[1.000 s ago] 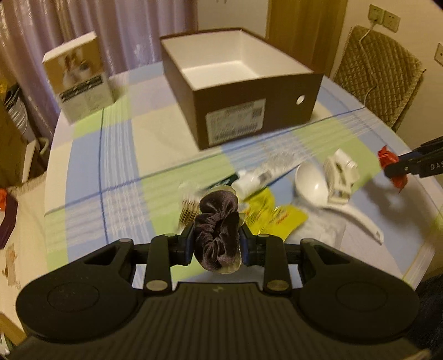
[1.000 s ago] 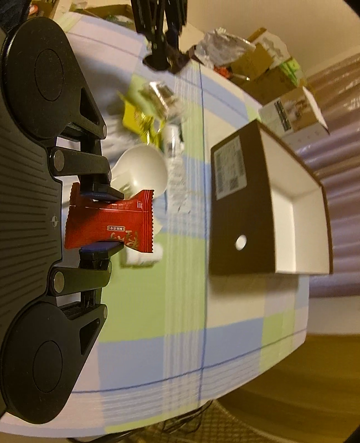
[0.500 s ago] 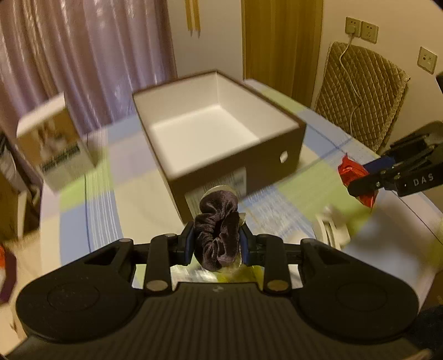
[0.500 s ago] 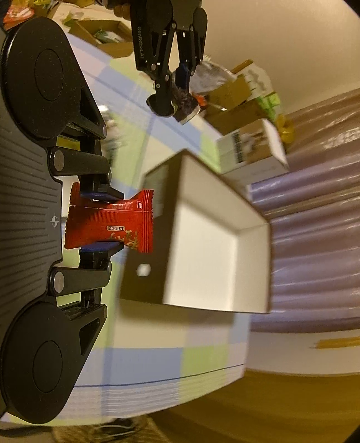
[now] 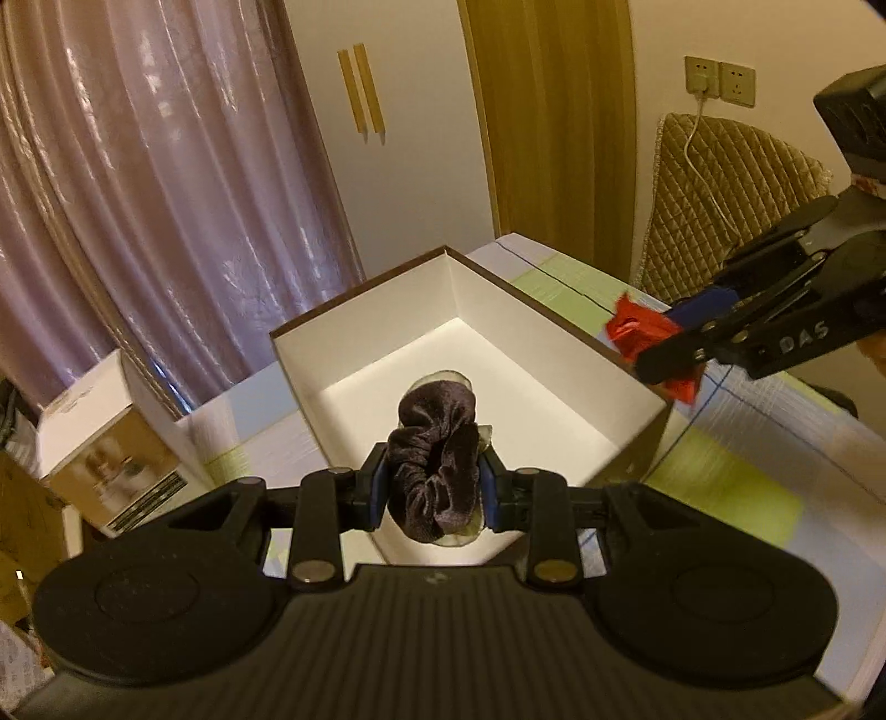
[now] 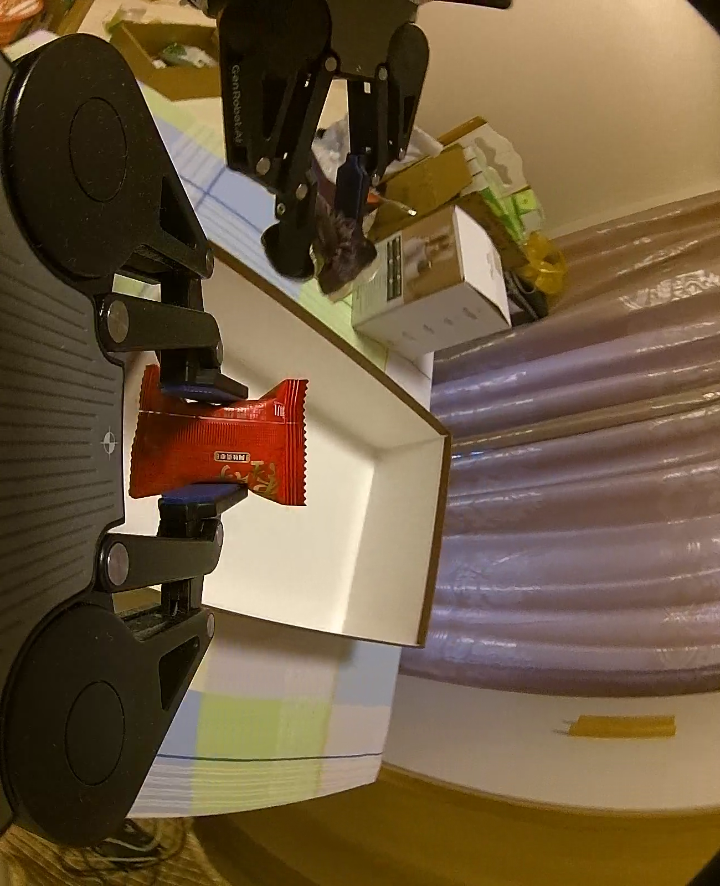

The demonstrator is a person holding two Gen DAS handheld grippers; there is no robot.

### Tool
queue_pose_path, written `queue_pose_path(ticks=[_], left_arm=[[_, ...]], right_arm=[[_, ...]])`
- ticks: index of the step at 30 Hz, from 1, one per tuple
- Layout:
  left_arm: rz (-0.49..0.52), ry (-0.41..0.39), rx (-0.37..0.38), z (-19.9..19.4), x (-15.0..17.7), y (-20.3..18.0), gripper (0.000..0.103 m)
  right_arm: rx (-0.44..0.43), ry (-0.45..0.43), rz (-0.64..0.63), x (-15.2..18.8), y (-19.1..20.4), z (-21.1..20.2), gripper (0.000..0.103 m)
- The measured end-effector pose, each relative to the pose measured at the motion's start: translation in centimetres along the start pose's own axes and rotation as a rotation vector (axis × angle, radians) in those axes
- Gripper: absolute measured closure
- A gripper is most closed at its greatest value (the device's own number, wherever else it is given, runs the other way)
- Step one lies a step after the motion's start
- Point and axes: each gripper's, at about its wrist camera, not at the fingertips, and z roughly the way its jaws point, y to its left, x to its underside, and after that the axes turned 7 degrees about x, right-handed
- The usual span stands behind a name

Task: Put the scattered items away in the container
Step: 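Carry the red packet and brown scrunchie with both tools into the shoebox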

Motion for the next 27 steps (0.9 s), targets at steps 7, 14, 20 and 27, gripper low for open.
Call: queue_pose_path(ticks=[7, 14, 20, 27], left_arm=[[-0.012, 0.100, 0.035, 5.8, -2.6, 2.3, 0.075], [-0.077, 0.240, 0.080, 11.6, -1.4, 3.8, 0.075], [-0.097, 0.306, 0.085, 15.1, -0.7, 4.3, 0.075], [-0.045, 0.381, 0.104, 18.2, 0.4, 4.1, 0.075]], right_arm=[[0.007, 0.137, -0.078, -0.8, -1.4, 6.3, 0.070], [0.014, 0.251, -0.112, -0.1, -2.5, 11.6, 0.070], [0.004, 0.315, -0.199, -0.2, -2.7, 14.3, 0.070], [-0.029, 0.340, -0.343, 1.0, -2.6, 16.2, 0.070]])
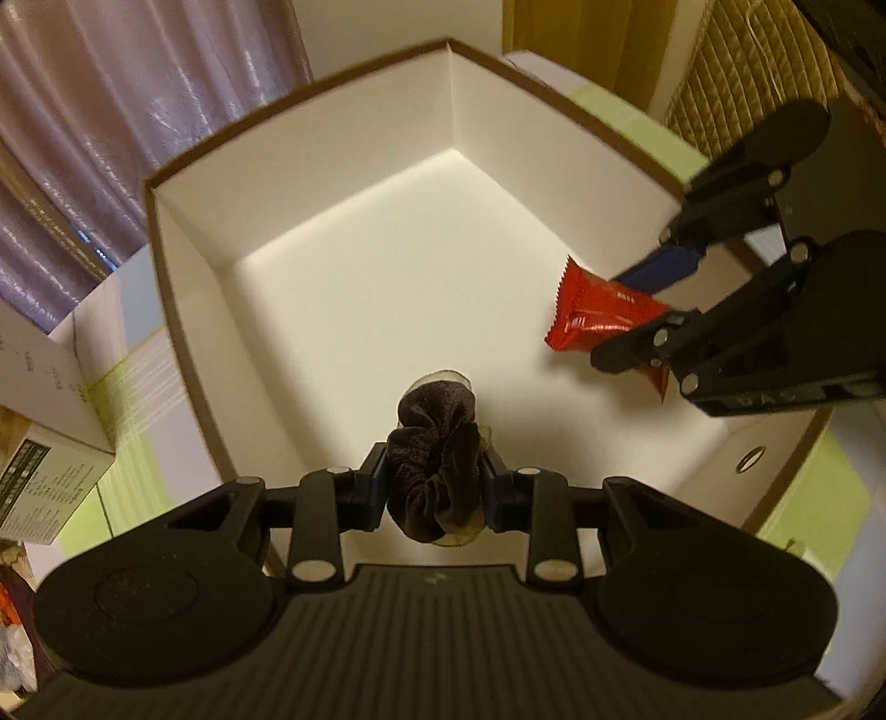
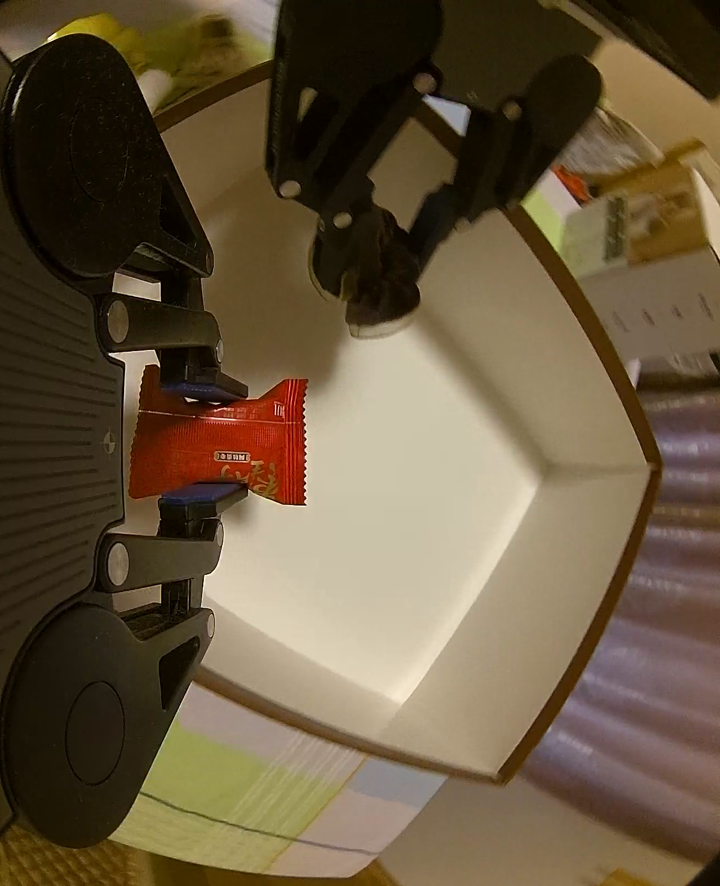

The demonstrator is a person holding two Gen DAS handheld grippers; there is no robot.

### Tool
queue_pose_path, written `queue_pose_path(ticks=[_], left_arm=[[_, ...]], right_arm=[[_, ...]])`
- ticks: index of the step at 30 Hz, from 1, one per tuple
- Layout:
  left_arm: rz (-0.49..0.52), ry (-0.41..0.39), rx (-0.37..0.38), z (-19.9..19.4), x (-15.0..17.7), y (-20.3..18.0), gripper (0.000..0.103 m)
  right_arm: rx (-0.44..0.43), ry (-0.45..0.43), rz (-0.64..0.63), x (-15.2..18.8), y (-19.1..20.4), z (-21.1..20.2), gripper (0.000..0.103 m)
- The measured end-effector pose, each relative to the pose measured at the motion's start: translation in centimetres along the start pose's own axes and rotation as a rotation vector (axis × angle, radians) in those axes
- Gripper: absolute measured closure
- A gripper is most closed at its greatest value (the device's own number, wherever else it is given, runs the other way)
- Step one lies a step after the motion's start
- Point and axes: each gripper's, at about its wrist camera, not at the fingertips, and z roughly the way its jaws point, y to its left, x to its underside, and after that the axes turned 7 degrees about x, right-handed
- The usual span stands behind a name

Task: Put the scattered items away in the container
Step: 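Carry the red packet and brown scrunchie with both tools into the shoebox, then open the right tool releasing the red packet while the left tool releases the scrunchie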

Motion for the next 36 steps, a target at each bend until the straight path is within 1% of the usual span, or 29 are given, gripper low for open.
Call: queue_pose_path(ticks=[6, 7, 9, 10, 11, 12, 15, 18, 19, 23, 25, 29, 33, 36], left_arm=[[0.039, 0.023, 0.013, 1.6, 0.4, 0.0, 0.070], [0.043, 0.026, 0.010, 1.7, 0.5, 0.0, 0.067], [0.059, 0.035, 0.011, 2.0, 0.6, -0.2, 0.061], [0.069, 0.038, 0.010, 2.1, 0.7, -0.3, 0.057], [0.077, 0.039, 0.010, 2.1, 0.7, -0.5, 0.055], [0.084, 0.037, 0.010, 2.0, 0.7, -0.6, 0.049], [0.090, 0.027, 0.010, 1.7, 0.5, -0.8, 0.041], [0.099, 0.020, 0.006, 1.3, 0.4, -0.9, 0.040], [0.100, 0.018, 0.003, 1.1, 0.4, -0.9, 0.038], [0.106, 0.006, -0.001, 0.1, 0.6, -1.1, 0.035], [0.106, -0.001, -0.007, -0.3, 0.7, -1.3, 0.030], [0.098, -0.003, -0.008, -0.7, 0.3, -1.6, 0.029], [0.097, -0.008, -0.021, -1.7, 0.7, -2.4, 0.023], [0.090, -0.016, -0.040, -2.4, 0.8, -2.6, 0.018]], right_arm=[[-0.013, 0.003, -0.122, 0.5, 0.8, 0.7, 0.070], [-0.022, 0.003, -0.135, 0.4, 0.9, 0.8, 0.070], [-0.040, 0.008, -0.148, 0.5, 1.1, 0.7, 0.039], [-0.050, -0.021, -0.166, 0.6, 1.3, 0.4, 0.024], [-0.060, -0.050, -0.183, 0.7, 1.5, -0.1, 0.019], [-0.060, -0.061, -0.192, 0.7, 1.7, -0.4, 0.019], [-0.058, -0.065, -0.189, 0.3, 2.0, -0.8, 0.019], [-0.057, -0.072, -0.186, 0.2, 1.9, -1.3, 0.019], [-0.060, -0.069, -0.186, 0.2, 1.8, -1.5, 0.019], [-0.062, -0.067, -0.171, 0.2, 1.7, -2.3, 0.019], [-0.073, -0.071, -0.150, 0.3, 1.8, -2.9, 0.019], [-0.075, -0.071, -0.134, 0.9, 2.2, -4.2, 0.019], [-0.060, -0.083, -0.135, 1.4, 2.8, -5.3, 0.019], [-0.053, -0.103, -0.113, 1.7, 2.9, -6.2, 0.019]])
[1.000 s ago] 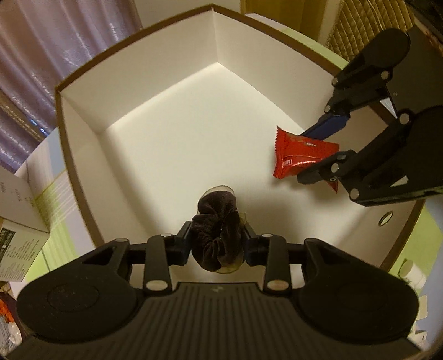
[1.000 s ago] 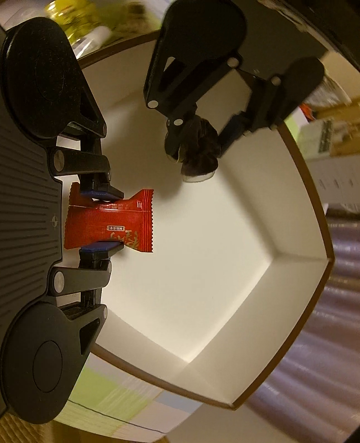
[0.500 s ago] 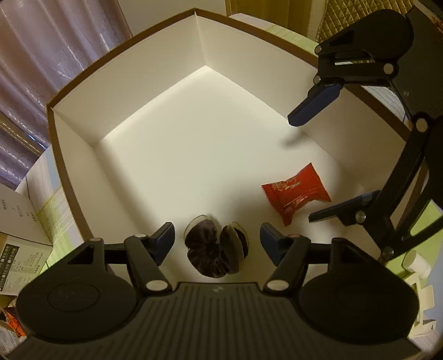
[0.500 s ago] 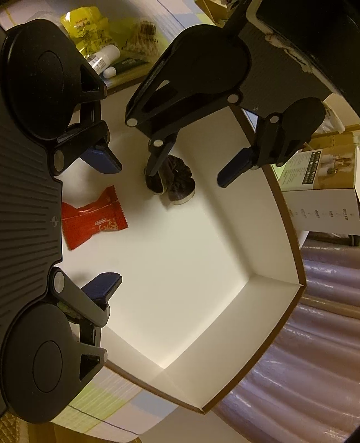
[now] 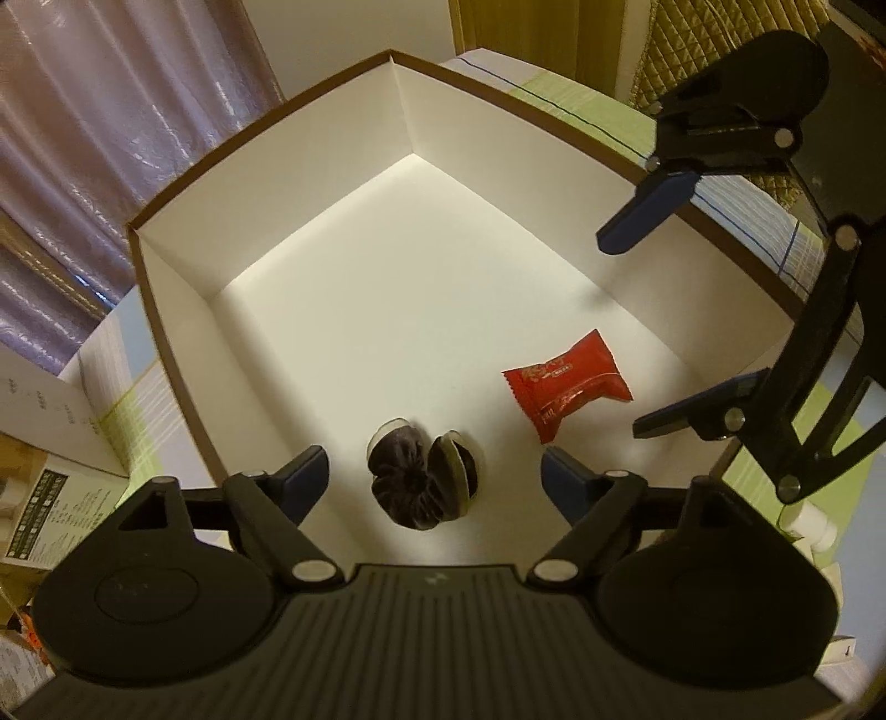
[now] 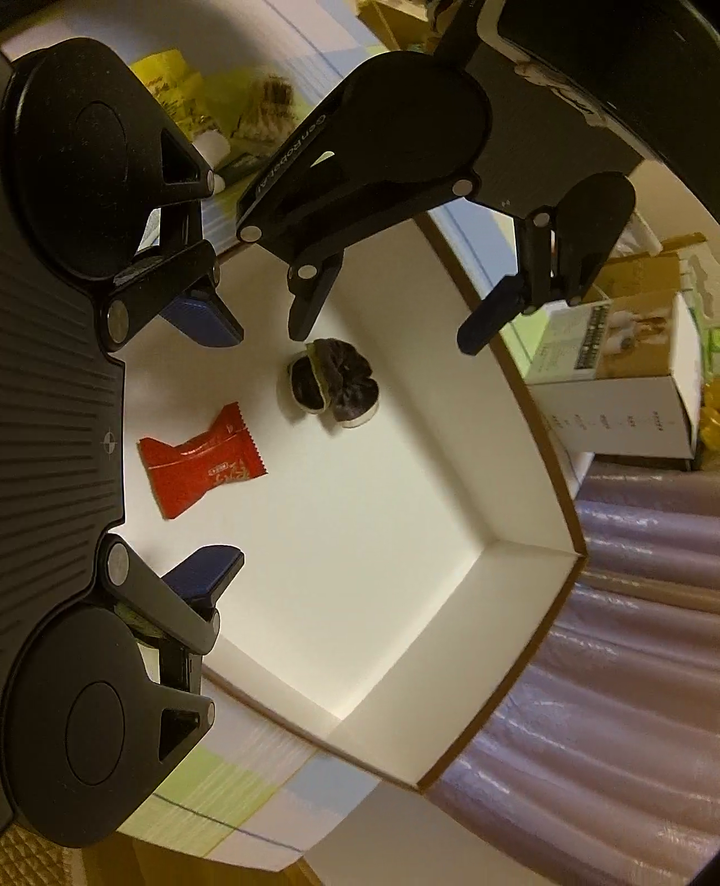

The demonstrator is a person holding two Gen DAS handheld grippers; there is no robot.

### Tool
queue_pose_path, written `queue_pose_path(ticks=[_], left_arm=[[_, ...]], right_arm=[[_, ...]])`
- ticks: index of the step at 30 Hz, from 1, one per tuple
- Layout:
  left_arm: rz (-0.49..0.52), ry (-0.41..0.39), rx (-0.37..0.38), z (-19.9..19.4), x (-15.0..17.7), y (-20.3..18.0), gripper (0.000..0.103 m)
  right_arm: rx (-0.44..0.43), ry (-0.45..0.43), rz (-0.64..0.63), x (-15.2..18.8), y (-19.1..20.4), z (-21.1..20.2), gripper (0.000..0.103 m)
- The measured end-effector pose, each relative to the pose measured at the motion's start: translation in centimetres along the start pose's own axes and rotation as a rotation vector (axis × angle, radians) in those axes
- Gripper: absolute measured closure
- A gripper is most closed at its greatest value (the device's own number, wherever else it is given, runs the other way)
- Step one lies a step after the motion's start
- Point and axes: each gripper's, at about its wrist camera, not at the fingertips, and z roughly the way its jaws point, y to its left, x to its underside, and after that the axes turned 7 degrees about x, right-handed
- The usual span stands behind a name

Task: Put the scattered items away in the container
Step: 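Open the right tool releasing the red packet while the left tool releases the scrunchie, then withdraw both tools from the box back toward the remaining items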

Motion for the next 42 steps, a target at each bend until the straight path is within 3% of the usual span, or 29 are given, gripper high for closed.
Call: queue_pose_path(ticks=[2, 3, 4, 10, 25, 32, 42], left_arm=[[-0.004, -0.006, -0.016, -0.6, 0.1, -0.2, 0.015], [-0.004, -0.010, -0.026, -1.0, 0.2, -0.3, 0.014], [-0.005, -0.014, -0.034, -1.3, 0.2, -0.4, 0.014], [-0.034, -0.040, -0.072, -3.3, 0.6, -0.9, 0.007], [-0.086, -0.082, -0.123, -7.8, 2.3, -2.7, 0.003], [-0.100, -0.107, -0.111, -9.9, 3.5, -3.7, 0.002], [-0.122, -0.151, -0.116, -13.1, 5.9, -4.2, 0.001]], right_arm=[[0.006, -0.011, 0.013, 0.2, 0.2, -0.7, 0.018], [0.014, -0.016, 0.018, 0.3, 0.3, -1.0, 0.012], [0.030, -0.028, 0.025, 0.4, 0.5, -1.4, 0.000], [0.061, -0.099, 0.115, 0.9, 0.8, -4.0, 0.000], [0.137, -0.127, 0.269, 2.8, 2.6, -8.3, 0.000], [0.162, -0.124, 0.325, 3.5, 4.0, -9.9, 0.000], [0.134, -0.189, 0.452, 4.4, 5.6, -12.1, 0.000]])
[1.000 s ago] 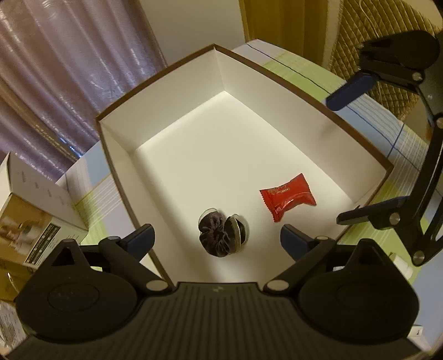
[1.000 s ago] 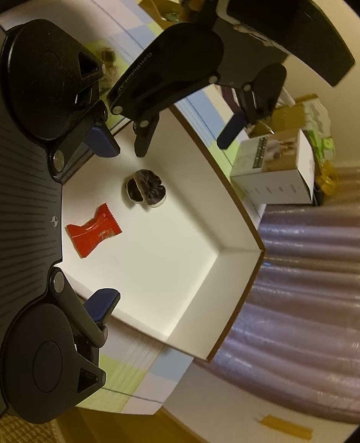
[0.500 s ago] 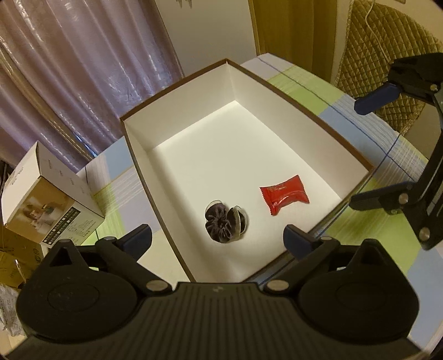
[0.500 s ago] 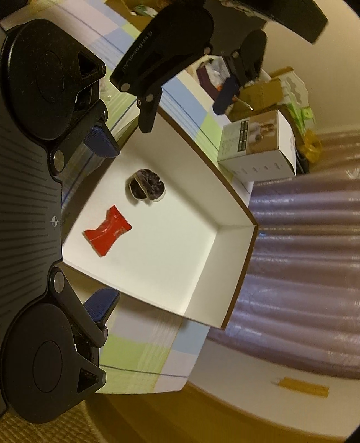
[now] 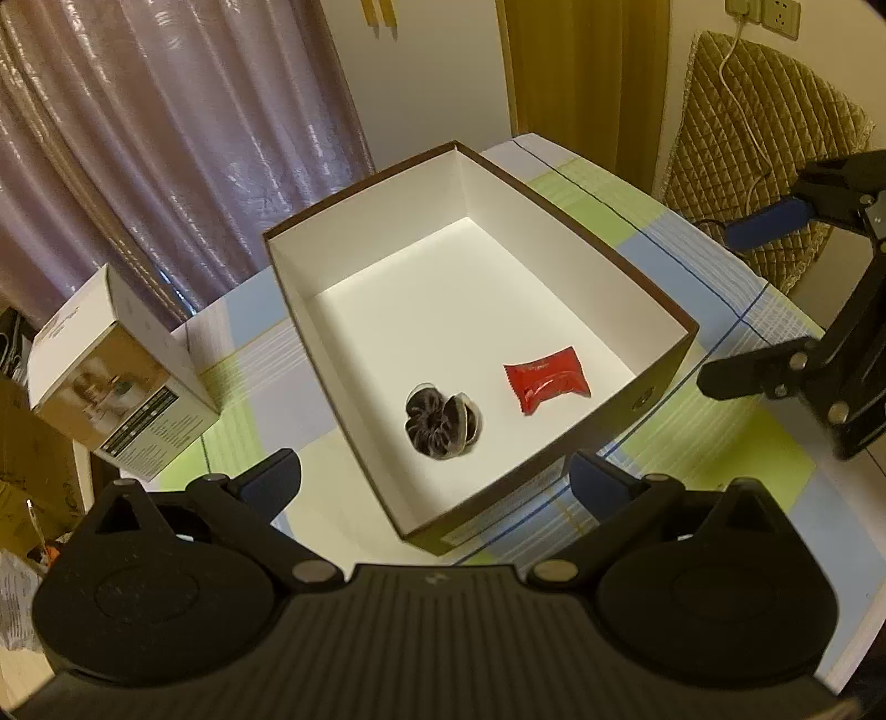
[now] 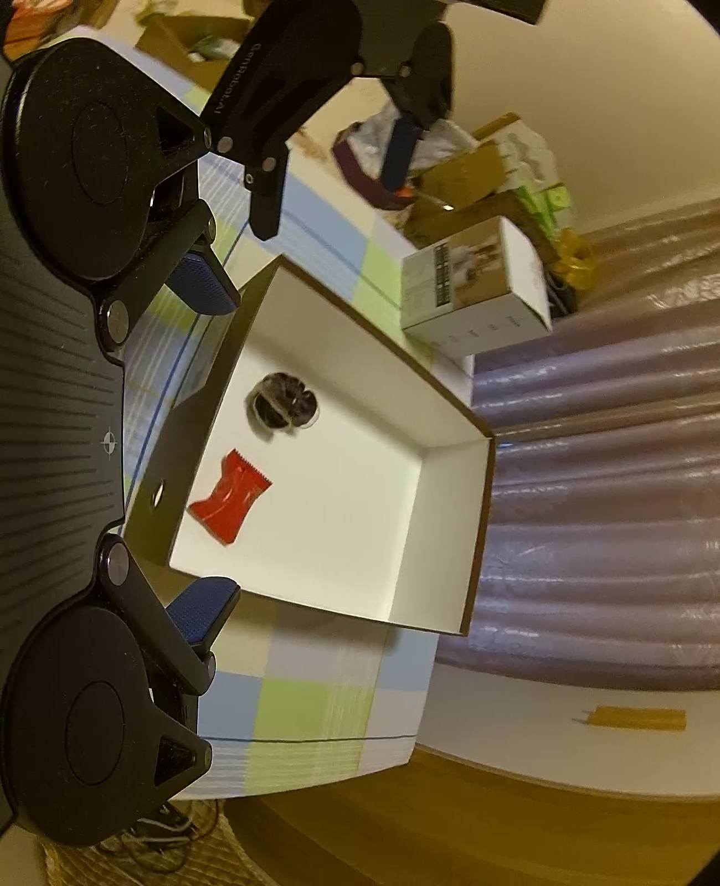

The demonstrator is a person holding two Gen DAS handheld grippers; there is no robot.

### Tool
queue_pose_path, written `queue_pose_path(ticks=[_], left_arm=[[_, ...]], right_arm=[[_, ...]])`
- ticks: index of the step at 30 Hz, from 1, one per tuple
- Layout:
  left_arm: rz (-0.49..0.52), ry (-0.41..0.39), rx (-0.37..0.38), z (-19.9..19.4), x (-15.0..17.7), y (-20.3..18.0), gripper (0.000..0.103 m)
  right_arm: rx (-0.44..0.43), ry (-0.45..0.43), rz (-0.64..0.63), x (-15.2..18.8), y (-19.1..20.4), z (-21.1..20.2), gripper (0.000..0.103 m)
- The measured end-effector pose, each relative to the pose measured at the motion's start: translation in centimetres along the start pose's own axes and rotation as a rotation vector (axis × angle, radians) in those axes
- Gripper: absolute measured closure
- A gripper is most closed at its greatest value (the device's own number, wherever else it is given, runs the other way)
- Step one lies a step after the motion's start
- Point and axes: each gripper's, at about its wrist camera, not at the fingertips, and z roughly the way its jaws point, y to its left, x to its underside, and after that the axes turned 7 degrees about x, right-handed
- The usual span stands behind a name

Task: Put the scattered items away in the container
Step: 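Withdraw both tools from the box back toward the remaining items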

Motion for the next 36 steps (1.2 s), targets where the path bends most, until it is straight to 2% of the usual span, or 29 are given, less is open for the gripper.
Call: queue_pose_path(ticks=[3, 8, 11, 18, 22, 30, 36], left_arm=[[-0.004, -0.014, -0.001, -1.0, 0.8, 0.1, 0.001], [-0.023, -0.033, 0.023, -2.6, 2.5, 0.5, 0.001], [-0.040, -0.048, 0.022, -3.5, 3.9, 1.0, 0.001], [-0.079, -0.041, 0.012, -4.6, 8.2, 2.1, 0.001], [-0.110, -0.039, -0.005, -5.1, 10.8, 2.1, 0.001], [-0.197, -0.037, -0.003, -5.6, 15.4, 1.4, 0.001], [-0.231, -0.046, -0.014, -5.6, 17.2, 0.5, 0.001]], right_arm=[[0.007, -0.017, 0.028, 0.4, 0.3, -0.9, 0.000], [0.103, -0.031, 0.055, 1.4, 0.9, -2.2, 0.000], [0.098, -0.049, 0.086, 2.6, 0.9, -2.8, 0.000], [0.062, 0.006, 0.168, 5.9, 0.4, -2.8, 0.000], [0.062, 0.008, 0.203, 7.7, 0.4, -3.3, 0.000], [0.066, -0.013, 0.186, 10.8, 1.2, -5.0, 0.000], [0.072, 0.012, 0.224, 13.3, 1.8, -4.6, 0.000]])
